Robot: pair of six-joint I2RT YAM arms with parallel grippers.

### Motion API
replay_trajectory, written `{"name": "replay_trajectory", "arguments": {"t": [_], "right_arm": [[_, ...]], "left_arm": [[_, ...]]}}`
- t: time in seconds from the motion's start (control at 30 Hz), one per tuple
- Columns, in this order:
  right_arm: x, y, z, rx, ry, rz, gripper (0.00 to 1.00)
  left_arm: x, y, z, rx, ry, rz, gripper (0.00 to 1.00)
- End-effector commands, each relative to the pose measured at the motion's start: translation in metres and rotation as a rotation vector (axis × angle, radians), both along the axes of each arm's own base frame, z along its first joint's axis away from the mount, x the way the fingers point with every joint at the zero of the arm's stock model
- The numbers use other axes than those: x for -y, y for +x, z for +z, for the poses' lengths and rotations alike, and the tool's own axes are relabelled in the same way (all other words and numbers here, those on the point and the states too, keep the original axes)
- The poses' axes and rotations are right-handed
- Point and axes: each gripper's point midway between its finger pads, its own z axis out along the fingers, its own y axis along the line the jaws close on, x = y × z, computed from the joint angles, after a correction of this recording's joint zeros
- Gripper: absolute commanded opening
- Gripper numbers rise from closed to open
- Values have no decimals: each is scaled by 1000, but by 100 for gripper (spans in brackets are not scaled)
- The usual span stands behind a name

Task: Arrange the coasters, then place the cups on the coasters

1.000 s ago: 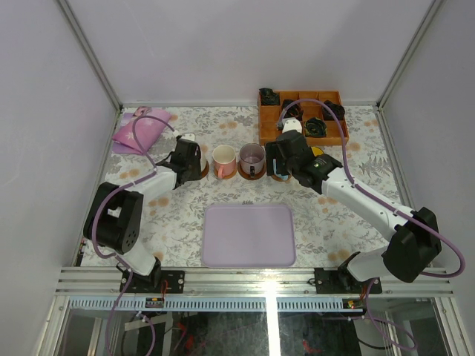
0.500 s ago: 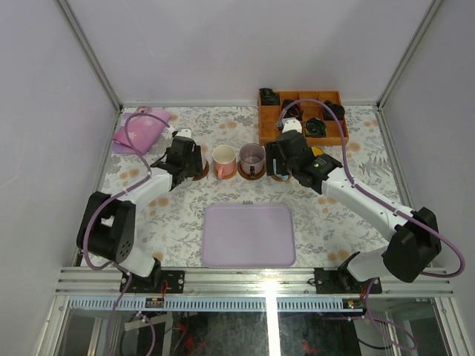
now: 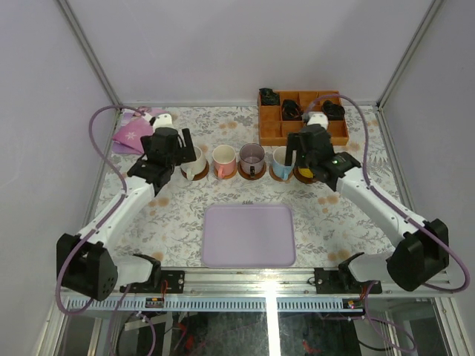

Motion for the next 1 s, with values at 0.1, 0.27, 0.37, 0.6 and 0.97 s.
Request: {"name": "replay_trajectory", "arguments": {"t": [0.1, 0.27, 0.37, 0.6, 0.97], "right_arm": [[86, 10, 24, 83, 94, -260, 83], [139, -4, 32, 142, 100, -434, 84], [165, -19, 38, 179, 74, -522, 86], [202, -54, 48, 214, -6, -652, 89], [246, -107, 83, 287, -116, -836, 99]], "left_arm": [[-53, -15, 62, 115, 33, 300, 100], [-65, -27, 84, 173, 28, 349, 100], [-72, -36, 89, 182, 16, 379, 100], [-71, -50, 71, 106, 47, 326, 100], [-102, -86, 81, 149, 89, 466, 100]]}}
